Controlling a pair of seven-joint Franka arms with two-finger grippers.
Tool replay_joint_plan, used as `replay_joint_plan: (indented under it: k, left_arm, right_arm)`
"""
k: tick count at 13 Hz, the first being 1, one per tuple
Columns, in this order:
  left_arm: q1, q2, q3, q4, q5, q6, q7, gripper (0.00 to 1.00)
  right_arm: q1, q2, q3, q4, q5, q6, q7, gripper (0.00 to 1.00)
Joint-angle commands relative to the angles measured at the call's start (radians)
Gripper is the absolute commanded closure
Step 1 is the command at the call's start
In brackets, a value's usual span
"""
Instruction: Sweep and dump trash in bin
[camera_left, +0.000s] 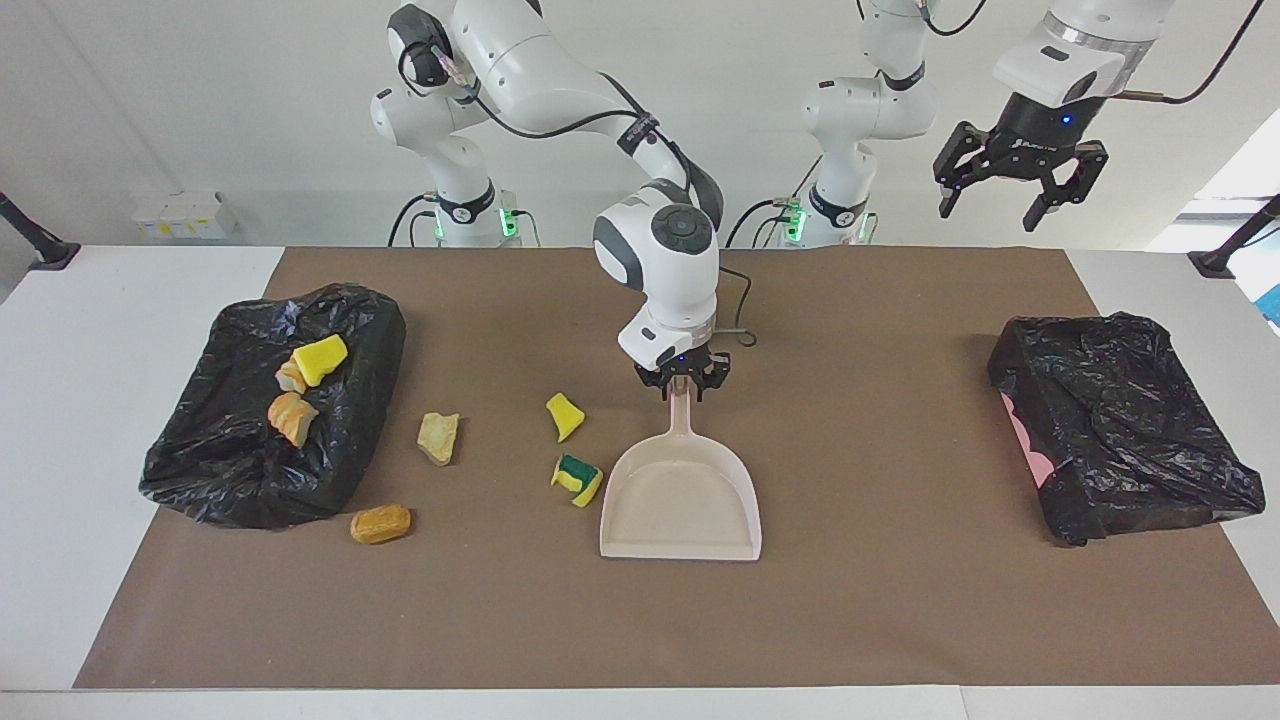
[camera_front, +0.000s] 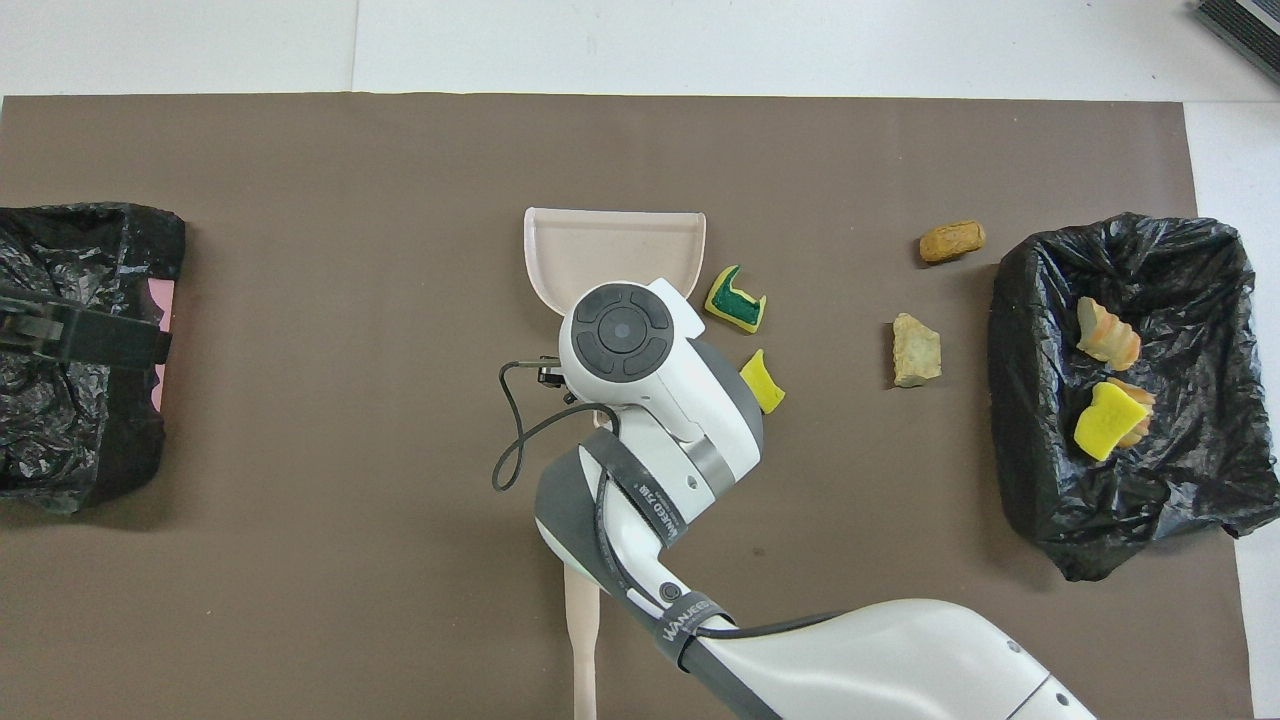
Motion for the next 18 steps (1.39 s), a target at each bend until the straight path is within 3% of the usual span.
replay_joint_plan:
  k: [1, 5, 10, 13, 16, 18]
  left_arm:
    - [0.006, -0.005, -0.003, 0.008, 0.015, -0.020, 0.004, 0.00]
    - [0.006, -0.005, -0.003, 0.010, 0.015, -0.020, 0.004, 0.00]
    - [0.006, -0.005, -0.003, 0.008, 0.015, -0.020, 0.004, 0.00]
    - [0.006, -0.005, -0.003, 0.008, 0.015, -0.020, 0.004, 0.00]
    - [0.006, -0.005, -0.003, 0.008, 0.015, -0.020, 0.004, 0.00]
    - [0.006, -0.013, -0.003, 0.001, 0.013, -0.044, 0.004, 0.00]
  right_arm:
    - [0.001, -0.050, -0.002, -0.022, 0.011, -0.046, -0.109, 0.00]
    - [0.066, -0.147, 0.004, -0.107, 0.031, -0.065, -0.055, 0.00]
    - [0.165, -0.358, 0.007, -0.376, 0.047, -0.057, 0.010, 0.00]
    - [0.221, -0.441, 0.007, -0.506, 0.142, -0.048, 0.038, 0.00]
    - [0.266, -0.497, 0.007, -0.597, 0.216, -0.027, 0.047, 0.08]
    - [0.292, -0.492, 0.007, -0.626, 0.229, 0.001, 0.077, 0.12]
